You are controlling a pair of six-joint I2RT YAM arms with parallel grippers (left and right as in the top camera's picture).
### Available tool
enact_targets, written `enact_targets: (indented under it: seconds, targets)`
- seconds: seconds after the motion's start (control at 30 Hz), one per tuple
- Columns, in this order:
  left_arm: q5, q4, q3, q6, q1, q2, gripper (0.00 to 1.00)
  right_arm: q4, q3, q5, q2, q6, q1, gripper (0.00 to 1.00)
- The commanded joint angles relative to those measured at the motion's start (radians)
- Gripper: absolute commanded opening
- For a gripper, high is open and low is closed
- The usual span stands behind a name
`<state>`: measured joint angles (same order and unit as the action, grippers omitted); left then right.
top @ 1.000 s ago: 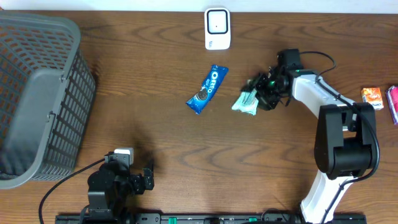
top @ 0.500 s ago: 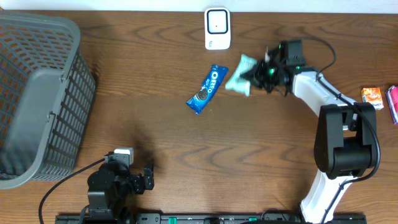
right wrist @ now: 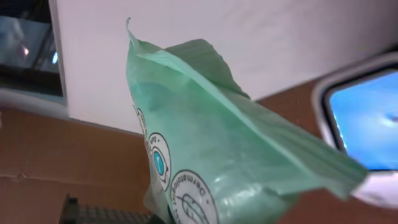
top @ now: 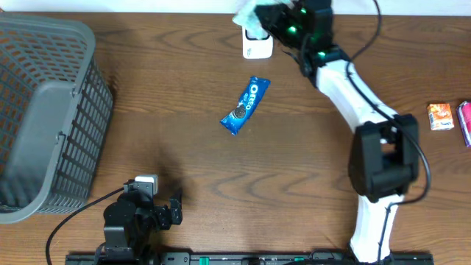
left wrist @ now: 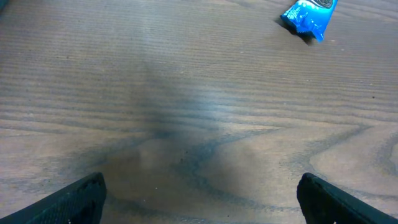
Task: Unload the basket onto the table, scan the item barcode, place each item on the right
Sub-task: 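Lift the green pack and hold it under the scanner, then carry the green pack right and release it near the orange bag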
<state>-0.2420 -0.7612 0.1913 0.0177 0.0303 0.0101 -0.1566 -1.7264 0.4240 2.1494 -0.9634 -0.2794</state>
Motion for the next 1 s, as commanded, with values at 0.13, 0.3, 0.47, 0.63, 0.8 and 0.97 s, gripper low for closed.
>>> enact_targets:
  seconds: [0.13,0.3,0.47,0.63,0.8,0.97]
  targets:
    - [-0.012,-0.02,-0.004,-0.017,0.004,-0.006,0.98,0.014,-0.203,-0.036,0.207,-0.046,0.023,0.01]
    - [-0.012,-0.02,-0.004,-0.017,0.004,-0.006,0.98,0.049,-0.203,0.016,0.209,-0.031,0.054,0.01]
    - [-0.012,-0.02,-0.004,-0.017,0.004,-0.006,0.98,0.048,-0.205,0.159,0.197,-0.009,0.14,0.01]
    - [-0.012,-0.02,-0.004,-0.017,0.004,-0.006,0.98,0.277,-0.205,0.225,0.128,0.094,0.293,0.01]
    - [-0.012,-0.02,-0.004,-0.017,0.004,-0.006,0.98,0.922,-0.205,-0.126,-0.01,0.509,0.589,0.01]
    - [-0.012,-0.02,-0.004,-0.017,0.004,-0.006,0.98,1.01,-0.203,-0.165,-0.009,0.763,0.747,0.01]
